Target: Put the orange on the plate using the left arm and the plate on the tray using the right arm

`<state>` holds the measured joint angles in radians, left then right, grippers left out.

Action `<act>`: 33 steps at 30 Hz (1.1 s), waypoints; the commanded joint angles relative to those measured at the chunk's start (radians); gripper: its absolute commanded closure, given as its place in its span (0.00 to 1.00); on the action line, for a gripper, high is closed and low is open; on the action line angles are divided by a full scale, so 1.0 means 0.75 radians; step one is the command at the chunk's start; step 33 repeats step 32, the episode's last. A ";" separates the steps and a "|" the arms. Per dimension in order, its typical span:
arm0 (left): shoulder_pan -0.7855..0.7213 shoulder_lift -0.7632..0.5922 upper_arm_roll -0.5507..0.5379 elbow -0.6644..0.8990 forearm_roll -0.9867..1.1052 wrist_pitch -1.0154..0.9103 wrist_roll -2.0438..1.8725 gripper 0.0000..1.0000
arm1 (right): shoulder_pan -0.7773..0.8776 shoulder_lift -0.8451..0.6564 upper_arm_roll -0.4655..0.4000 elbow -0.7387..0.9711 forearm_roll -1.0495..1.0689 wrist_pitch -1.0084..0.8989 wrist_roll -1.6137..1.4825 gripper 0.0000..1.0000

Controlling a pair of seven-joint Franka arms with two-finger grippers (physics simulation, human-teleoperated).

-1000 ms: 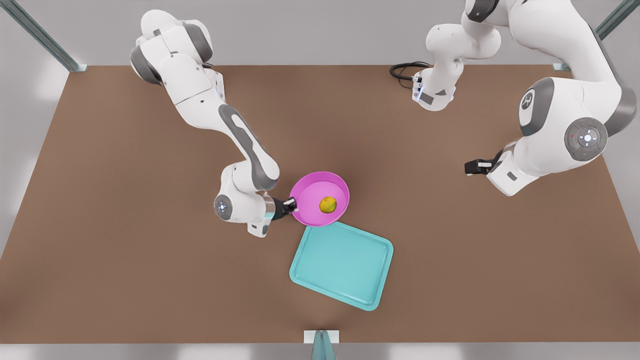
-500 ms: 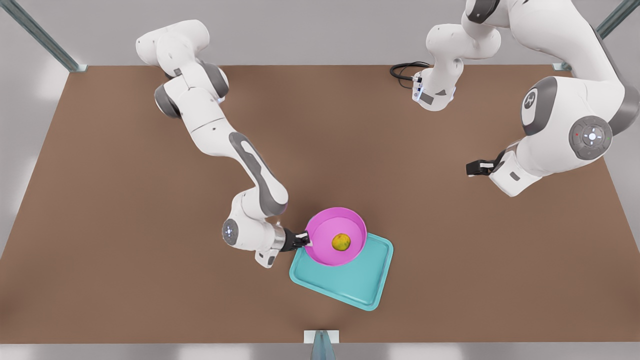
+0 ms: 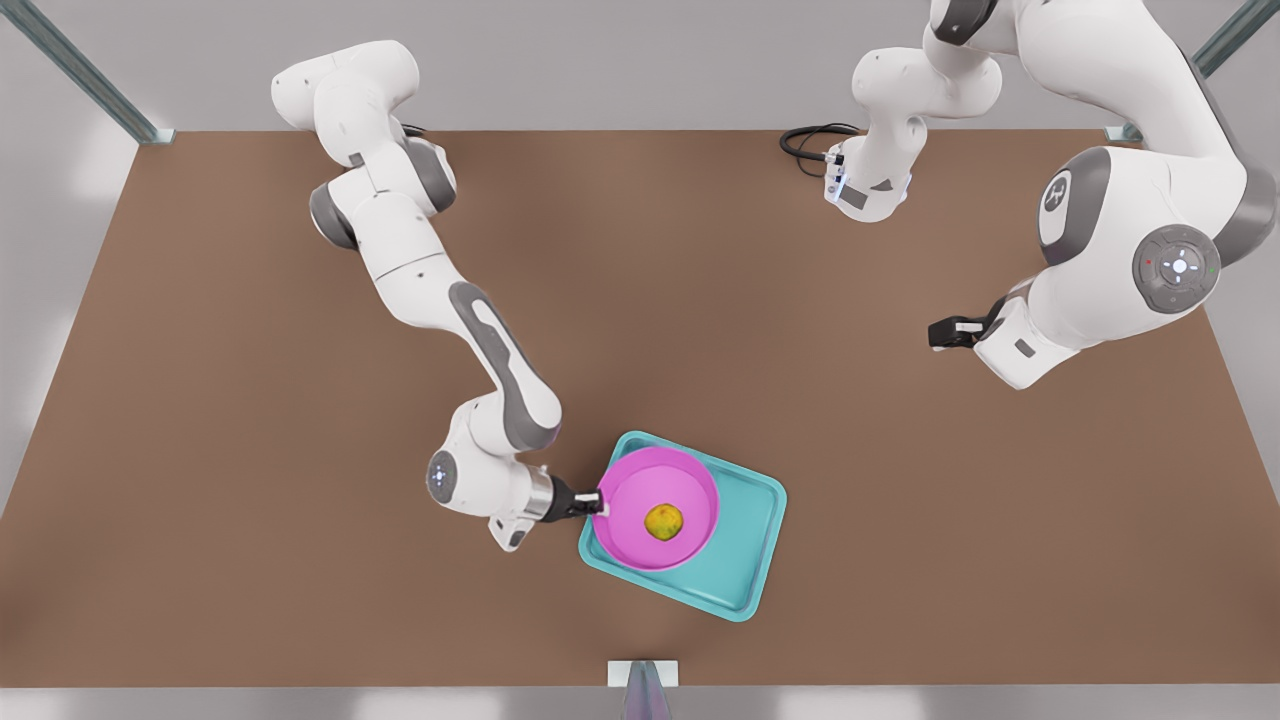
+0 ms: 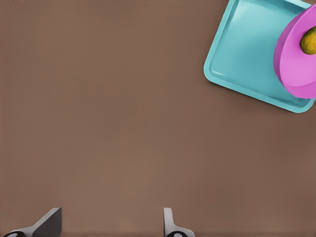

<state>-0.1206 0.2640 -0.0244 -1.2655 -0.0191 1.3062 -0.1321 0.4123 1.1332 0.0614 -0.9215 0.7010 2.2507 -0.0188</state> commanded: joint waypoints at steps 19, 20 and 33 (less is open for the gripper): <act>0.003 -0.004 0.008 0.000 -0.001 -0.007 0.015 0.00 | -0.353 -0.934 -0.133 -0.557 -1.084 -1.039 -0.089 0.00; 0.003 -0.004 0.010 0.000 -0.001 -0.007 0.015 0.00 | -0.384 -1.077 -0.131 -0.583 -1.082 -1.056 -0.075 0.00; 0.007 0.002 0.024 0.020 -0.042 -0.009 0.010 0.00 | -0.474 -1.384 -0.076 -0.723 -1.080 -1.189 -0.069 0.00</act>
